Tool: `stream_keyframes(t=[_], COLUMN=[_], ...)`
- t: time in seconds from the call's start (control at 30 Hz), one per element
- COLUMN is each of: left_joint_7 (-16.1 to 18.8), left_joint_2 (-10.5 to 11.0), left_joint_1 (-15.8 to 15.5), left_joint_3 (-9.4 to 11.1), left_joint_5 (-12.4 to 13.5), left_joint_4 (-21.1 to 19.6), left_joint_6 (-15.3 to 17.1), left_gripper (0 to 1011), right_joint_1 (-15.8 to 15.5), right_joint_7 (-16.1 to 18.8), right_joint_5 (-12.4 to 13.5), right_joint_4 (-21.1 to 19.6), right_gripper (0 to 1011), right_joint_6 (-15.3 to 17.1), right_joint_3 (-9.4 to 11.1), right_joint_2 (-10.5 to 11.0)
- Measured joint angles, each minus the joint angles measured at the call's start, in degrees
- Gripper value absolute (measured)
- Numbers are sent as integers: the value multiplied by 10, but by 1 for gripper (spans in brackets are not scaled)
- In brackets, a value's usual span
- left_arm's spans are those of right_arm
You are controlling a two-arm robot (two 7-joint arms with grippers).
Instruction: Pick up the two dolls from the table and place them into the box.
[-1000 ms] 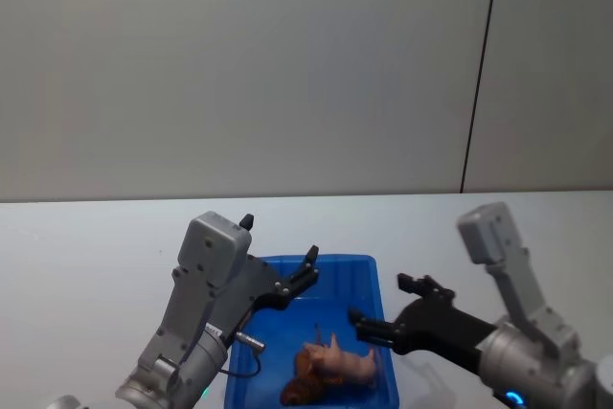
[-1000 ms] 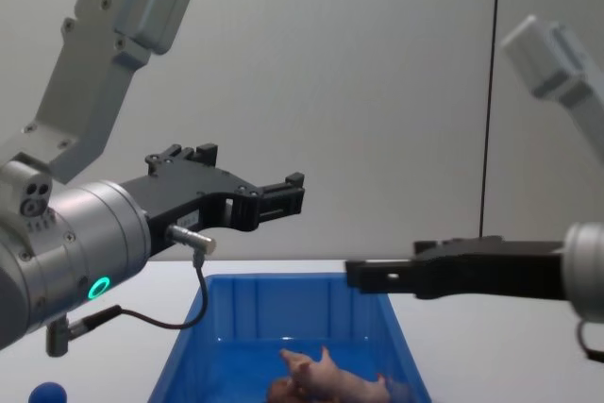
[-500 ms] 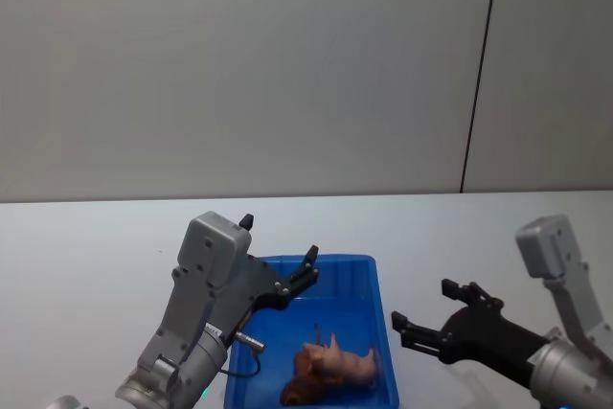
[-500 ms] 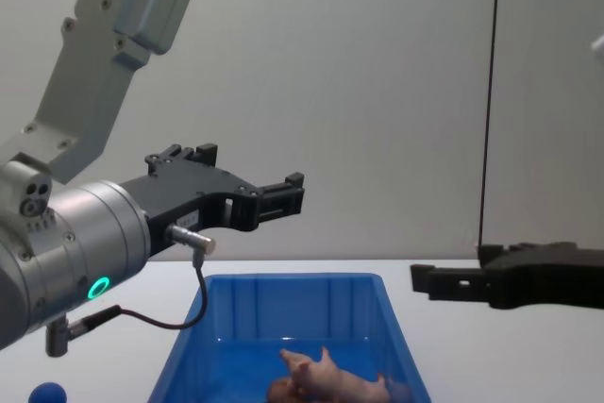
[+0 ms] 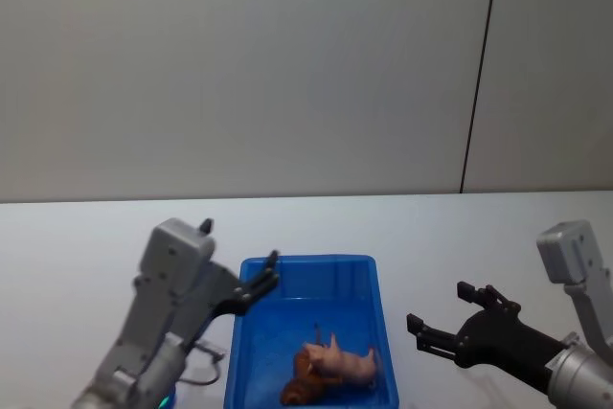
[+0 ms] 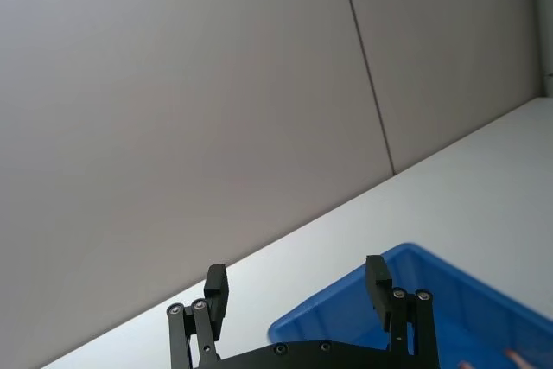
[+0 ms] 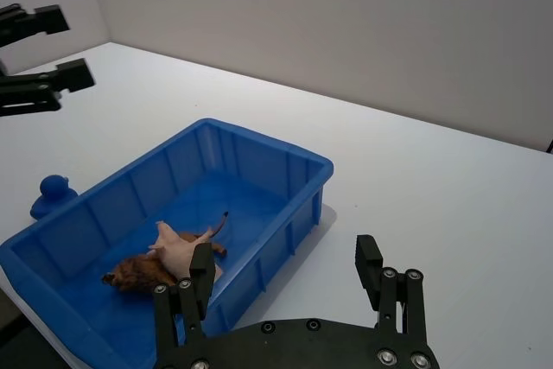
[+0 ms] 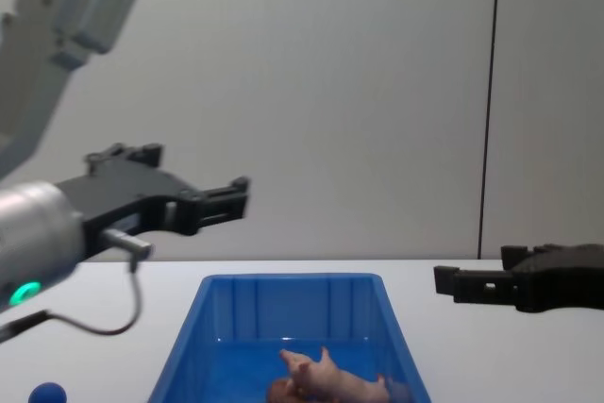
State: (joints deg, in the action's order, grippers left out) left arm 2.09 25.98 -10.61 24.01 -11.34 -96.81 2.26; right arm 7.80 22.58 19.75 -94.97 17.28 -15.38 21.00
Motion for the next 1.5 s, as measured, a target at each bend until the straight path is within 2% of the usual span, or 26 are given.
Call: stream_keyframes(t=[0.1,0.17,0.27,0.47,0.67,1.03,1.5], left_joint_7=[20,23,49,80,98,91,48], left_joint_2=[25,30,59,99,124,130,104], left_joint_1=[22,27,55,98,134,161,155], left_joint_3=[-10,-12,-22,-34,-41,-44,-44], left_joint_5=[-8,-10,-25,-51,-73,-100,-118], left_joint_4=[-23,-28,-53,-83,-94,-74,-8], left_joint_6=[11,13,26,41,41,13,-16], left_gripper=[1001,1001,1001,1001,1001,1001,1001], right_joint_1=[-2,-3,-4,-5,-6,-7,-7], right_joint_7=[0,0,0,-1,-1,-1,-1], right_joint_5=[1,2,3,4,5,5,6], right_joint_4=[-1,-2,-3,-4,-4,-5,-5], right_gripper=[1001,1001,1001,1001,1001,1001,1001], right_joint_6=[-1,-2,-2,-3,-4,-4,-5], right_joint_3=[1,2,2,3,4,4,5], right_joint_2=[2,3,4,6,7,8,8])
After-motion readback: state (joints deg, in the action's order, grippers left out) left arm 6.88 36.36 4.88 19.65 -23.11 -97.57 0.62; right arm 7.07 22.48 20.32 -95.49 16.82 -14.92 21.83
